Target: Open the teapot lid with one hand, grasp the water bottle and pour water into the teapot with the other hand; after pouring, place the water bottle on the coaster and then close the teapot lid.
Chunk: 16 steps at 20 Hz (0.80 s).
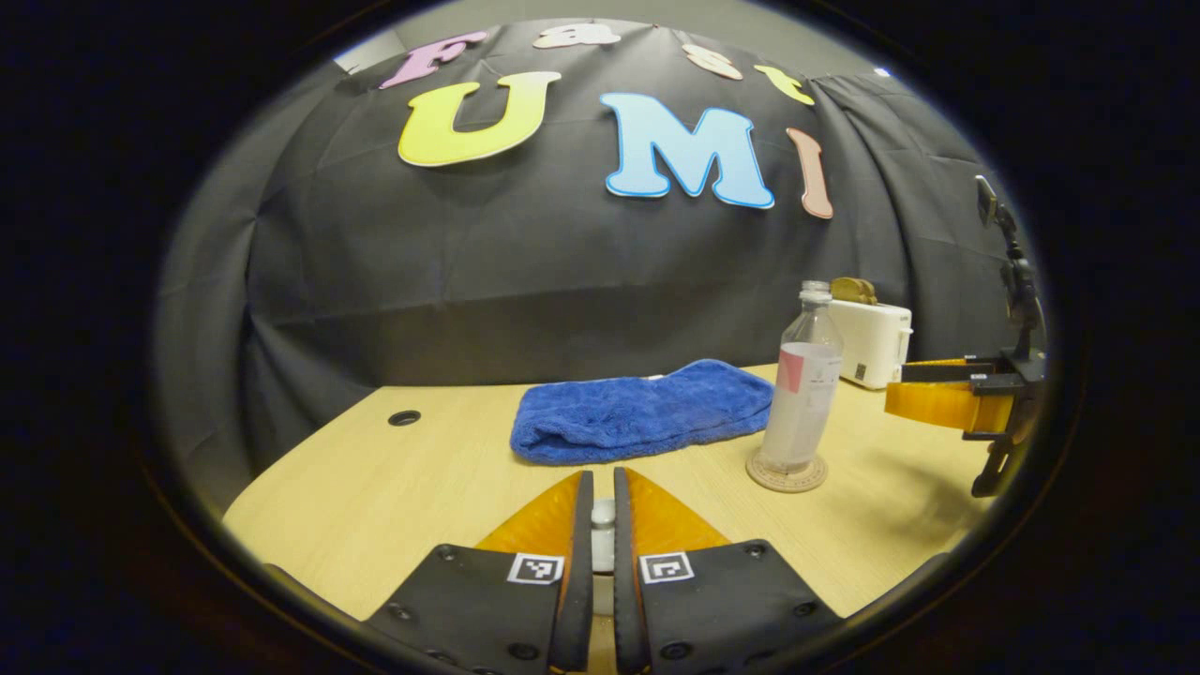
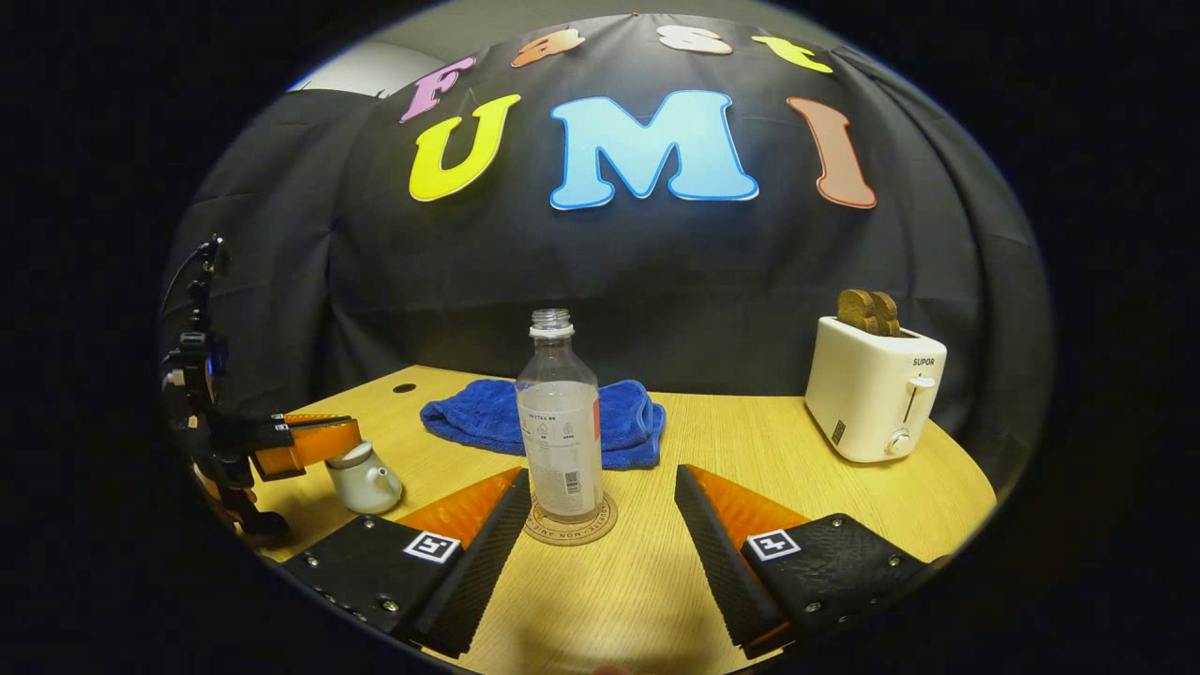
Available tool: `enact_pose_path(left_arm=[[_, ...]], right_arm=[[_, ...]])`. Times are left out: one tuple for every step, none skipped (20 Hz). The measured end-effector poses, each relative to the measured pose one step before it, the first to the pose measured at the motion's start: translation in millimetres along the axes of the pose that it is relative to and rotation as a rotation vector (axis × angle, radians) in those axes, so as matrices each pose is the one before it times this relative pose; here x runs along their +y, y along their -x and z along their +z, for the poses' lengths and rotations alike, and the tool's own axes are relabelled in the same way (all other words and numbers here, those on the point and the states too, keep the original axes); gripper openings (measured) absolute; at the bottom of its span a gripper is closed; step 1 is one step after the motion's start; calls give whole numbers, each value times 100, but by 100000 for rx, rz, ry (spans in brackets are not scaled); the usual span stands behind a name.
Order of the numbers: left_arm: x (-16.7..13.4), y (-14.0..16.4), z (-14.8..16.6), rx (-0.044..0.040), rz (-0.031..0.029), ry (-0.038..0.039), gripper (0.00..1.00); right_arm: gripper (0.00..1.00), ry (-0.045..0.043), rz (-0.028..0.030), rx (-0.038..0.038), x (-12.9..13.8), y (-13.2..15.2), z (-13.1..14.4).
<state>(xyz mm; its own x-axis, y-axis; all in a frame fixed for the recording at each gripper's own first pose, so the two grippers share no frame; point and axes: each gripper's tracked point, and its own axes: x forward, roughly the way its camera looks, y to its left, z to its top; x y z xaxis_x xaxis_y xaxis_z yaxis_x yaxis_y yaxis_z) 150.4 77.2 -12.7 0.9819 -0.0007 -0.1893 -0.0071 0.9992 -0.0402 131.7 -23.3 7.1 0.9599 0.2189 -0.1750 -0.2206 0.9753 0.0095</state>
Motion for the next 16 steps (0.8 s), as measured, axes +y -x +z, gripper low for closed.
enact_pose_path(left_arm=[[-33,153,-22,-341,76,408,16],[-31,-96,-1,-16,-46,272,17],[-47,51,-79,-140,114,2,17],[-23,-20,76,-124,217,-447,17],[-7,-12,-39,-2,214,-386,17],[-223,44,-81,586,-478,-93,17],[-85,48,-121,152,348,-474,22],[107,151,263,-256,526,-422,27],[-83,213,164,-626,122,-6,27],[-69,253,394,-891,-24,120,27],[-240,482,320,-602,-674,474,27],[-387,517,586,-1013,-1050,735,27],[-368,621,253,-1180,-653,490,27],[-373,668,396,-1152,-610,-25,27],[-509,682,396,-1100,-522,-373,26],[-495,710,414,-945,-696,-505,26]], right_arm=[[95,-16,119,8,37,52,-53],[95,-203,216,137,63,10,-123],[95,-293,239,187,95,53,-116],[95,-246,339,111,109,-1,-107],[95,-65,194,110,131,62,-81],[95,100,117,124,114,53,-71],[95,73,-3,24,94,67,-56],[95,26,167,-175,155,52,-14],[95,-38,-68,-370,102,206,157],[95,-99,-8,-355,185,194,9],[95,-222,-40,-634,216,205,180],[95,-251,-47,-736,306,316,123],[95,-385,-137,-606,302,366,104],[95,-611,173,-555,460,369,11],[95,-722,268,-621,473,387,0],[95,-448,316,-352,489,379,5]])
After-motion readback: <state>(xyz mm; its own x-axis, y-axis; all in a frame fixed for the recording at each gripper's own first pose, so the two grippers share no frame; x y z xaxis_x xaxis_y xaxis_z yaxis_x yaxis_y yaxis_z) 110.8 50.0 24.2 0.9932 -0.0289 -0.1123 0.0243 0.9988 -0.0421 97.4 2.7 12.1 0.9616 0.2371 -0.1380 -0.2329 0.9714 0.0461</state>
